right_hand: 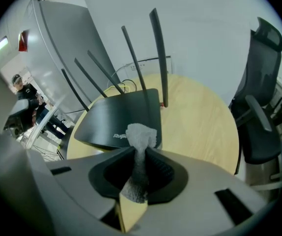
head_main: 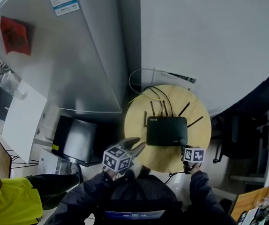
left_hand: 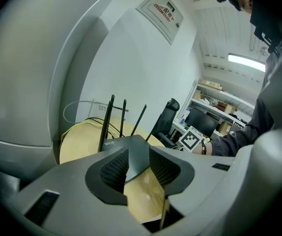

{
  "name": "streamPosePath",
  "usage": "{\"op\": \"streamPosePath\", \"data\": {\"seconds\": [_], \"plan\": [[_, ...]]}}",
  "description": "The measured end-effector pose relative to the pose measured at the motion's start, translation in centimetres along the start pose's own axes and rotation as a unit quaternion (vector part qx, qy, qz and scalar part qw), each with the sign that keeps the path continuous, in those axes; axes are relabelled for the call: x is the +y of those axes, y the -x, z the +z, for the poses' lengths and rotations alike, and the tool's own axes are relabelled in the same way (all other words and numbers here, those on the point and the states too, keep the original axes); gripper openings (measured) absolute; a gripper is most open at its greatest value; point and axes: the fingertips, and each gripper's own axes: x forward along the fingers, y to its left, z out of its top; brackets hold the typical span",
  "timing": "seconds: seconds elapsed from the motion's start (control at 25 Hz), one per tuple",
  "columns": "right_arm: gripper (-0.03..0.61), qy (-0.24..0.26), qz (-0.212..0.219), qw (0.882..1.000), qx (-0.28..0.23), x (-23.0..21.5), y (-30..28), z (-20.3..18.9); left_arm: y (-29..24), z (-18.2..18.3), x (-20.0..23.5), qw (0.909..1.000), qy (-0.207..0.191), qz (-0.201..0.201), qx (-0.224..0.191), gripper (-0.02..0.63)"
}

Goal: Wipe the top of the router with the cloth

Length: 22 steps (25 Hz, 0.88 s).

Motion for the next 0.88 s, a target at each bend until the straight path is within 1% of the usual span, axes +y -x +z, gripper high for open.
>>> {"op": "streamPosePath", "data": {"seconds": [0.24, 0.36, 0.52, 0.6, 0.76, 0.8, 0.88], "plan": [[0.087, 0.014, 0.027, 0.999, 0.011, -0.8, 0.4, -0.1, -1.5, 0.5, -0.3, 1.0, -0.001, -0.001, 0.003, 0.129], [0.087, 0.012, 0.04, 0.999, -0.012, -1.9, 1.4, 1.2, -2.1, 0.8, -0.5, 1.0, -0.001, -0.001, 0.003, 0.129], [0.087, 0.029, 0.032, 0.999, -0.027, -5.0, 1.1, 3.8, -3.0, 1.2, -0.8, 1.0, -0.004, -0.002, 0.007, 0.129], [0.087, 0.046, 0.04, 0.998, -0.023, -6.0, 0.1, 4.7, -3.4, 1.3, -1.1, 0.9999, -0.006, -0.003, 0.013, 0.129], [0.087, 0.094, 0.067, 0.993, 0.003, -6.8, -2.4, 5.4, -4.0, 1.4, -2.1, 0.9995, -0.015, -0.008, 0.028, 0.127], [0.087, 0.096, 0.078, 0.992, 0.008, -6.7, -2.9, 5.5, -4.1, 1.4, -2.3, 0.9993, -0.017, -0.01, 0.032, 0.129], [0.087, 0.074, 0.103, 0.992, 0.017, -6.8, -4.1, 5.5, -4.4, 1.5, -2.6, 0.999, -0.019, -0.013, 0.04, 0.129]]}}
